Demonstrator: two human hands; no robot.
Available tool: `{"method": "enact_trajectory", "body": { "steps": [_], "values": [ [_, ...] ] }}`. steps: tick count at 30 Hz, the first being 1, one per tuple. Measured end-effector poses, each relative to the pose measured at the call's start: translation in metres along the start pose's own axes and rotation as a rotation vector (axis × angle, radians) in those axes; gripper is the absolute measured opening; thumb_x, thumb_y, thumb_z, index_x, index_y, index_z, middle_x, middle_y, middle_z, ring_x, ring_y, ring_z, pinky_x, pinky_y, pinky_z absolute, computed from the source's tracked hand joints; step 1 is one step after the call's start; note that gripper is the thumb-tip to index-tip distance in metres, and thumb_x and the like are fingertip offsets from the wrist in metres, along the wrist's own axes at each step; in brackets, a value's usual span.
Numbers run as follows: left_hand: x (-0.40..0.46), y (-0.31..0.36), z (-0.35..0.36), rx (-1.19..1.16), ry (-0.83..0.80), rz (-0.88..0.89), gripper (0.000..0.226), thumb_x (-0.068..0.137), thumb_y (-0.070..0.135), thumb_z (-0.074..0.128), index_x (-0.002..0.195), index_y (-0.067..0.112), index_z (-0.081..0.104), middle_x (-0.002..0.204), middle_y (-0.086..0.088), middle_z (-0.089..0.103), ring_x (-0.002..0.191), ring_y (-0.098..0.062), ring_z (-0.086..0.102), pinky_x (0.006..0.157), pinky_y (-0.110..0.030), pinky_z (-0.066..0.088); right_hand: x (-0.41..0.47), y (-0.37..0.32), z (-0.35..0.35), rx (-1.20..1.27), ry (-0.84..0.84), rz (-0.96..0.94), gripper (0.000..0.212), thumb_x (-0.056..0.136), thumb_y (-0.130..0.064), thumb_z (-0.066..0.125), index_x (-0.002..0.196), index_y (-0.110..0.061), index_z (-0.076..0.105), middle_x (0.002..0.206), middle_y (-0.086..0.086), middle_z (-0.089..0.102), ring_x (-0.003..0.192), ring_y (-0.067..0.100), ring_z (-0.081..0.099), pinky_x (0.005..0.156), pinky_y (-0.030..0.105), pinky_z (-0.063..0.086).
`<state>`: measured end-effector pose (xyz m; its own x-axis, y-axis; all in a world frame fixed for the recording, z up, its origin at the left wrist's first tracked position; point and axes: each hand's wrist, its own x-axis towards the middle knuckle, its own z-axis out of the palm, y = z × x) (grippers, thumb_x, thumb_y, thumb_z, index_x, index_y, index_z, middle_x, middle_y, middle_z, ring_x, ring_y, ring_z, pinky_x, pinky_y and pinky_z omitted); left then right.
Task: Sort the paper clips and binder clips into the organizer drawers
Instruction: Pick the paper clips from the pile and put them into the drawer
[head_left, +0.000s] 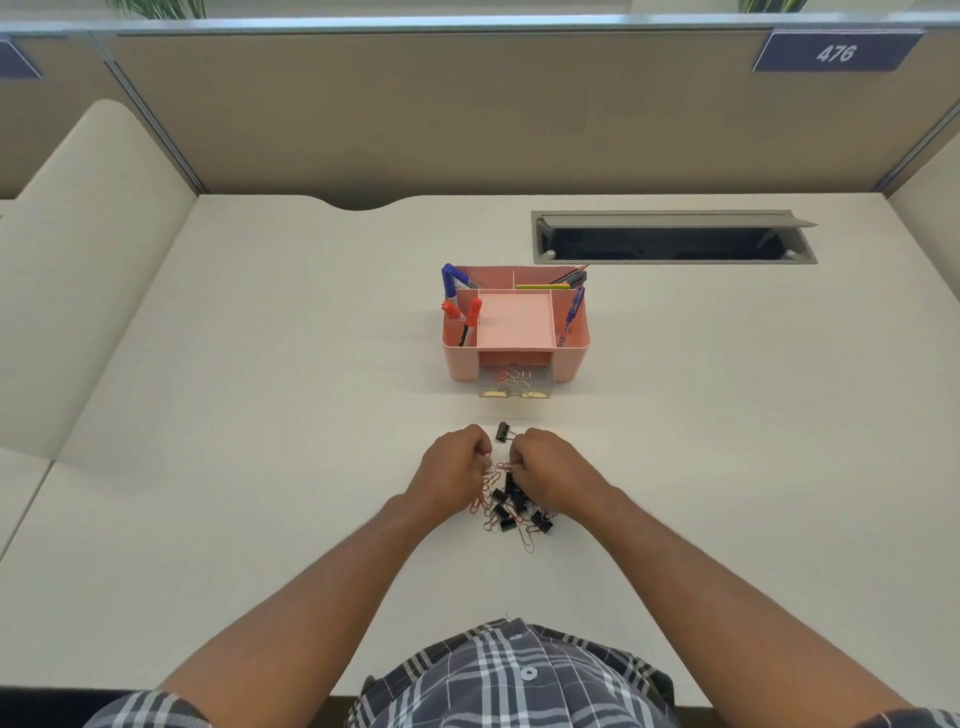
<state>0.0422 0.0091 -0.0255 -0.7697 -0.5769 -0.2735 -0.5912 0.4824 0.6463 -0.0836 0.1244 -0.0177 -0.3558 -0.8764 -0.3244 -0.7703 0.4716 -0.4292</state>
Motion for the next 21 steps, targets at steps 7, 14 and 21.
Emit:
{"method": "enact_trajectory", "body": {
  "steps": [7, 14, 21],
  "values": [
    [0.0, 0.003, -0.007, -0.173, 0.093, 0.026, 0.012, 0.09, 0.005, 0.061, 0.091, 0.017, 0.062, 0.083, 0.003, 0.065, 0.075, -0.016, 0.06, 0.072, -0.034, 0.053, -0.006, 0.002, -0.013, 0.173, 0.064, 0.011, 0.009, 0.088, -0.016, 0.053, 0.081, -0.017, 0.059, 0.083, -0.002, 0.059, 0.077, 0.017, 0.054, 0.065, 0.028, 0.044],
    [0.013, 0.036, -0.033, -0.15, 0.378, 0.314, 0.014, 0.09, 0.0, 0.059, 0.098, 0.009, 0.065, 0.089, -0.002, 0.065, 0.081, -0.016, 0.058, 0.072, -0.023, 0.048, 0.0, -0.007, -0.06, 0.354, 0.398, -0.037, 0.006, 0.09, -0.015, 0.06, 0.086, -0.015, 0.063, 0.081, -0.004, 0.061, 0.072, 0.012, 0.056, 0.065, 0.024, 0.047],
    [0.039, 0.06, -0.044, -0.1, 0.393, 0.345, 0.019, 0.091, -0.002, 0.055, 0.103, 0.008, 0.066, 0.09, -0.005, 0.067, 0.081, -0.018, 0.059, 0.072, -0.03, 0.053, 0.024, -0.01, -0.082, 0.154, 0.486, -0.066, 0.013, 0.094, -0.011, 0.054, 0.091, -0.007, 0.066, 0.089, 0.006, 0.064, 0.08, 0.022, 0.057, 0.069, 0.033, 0.047]
  ]
}}
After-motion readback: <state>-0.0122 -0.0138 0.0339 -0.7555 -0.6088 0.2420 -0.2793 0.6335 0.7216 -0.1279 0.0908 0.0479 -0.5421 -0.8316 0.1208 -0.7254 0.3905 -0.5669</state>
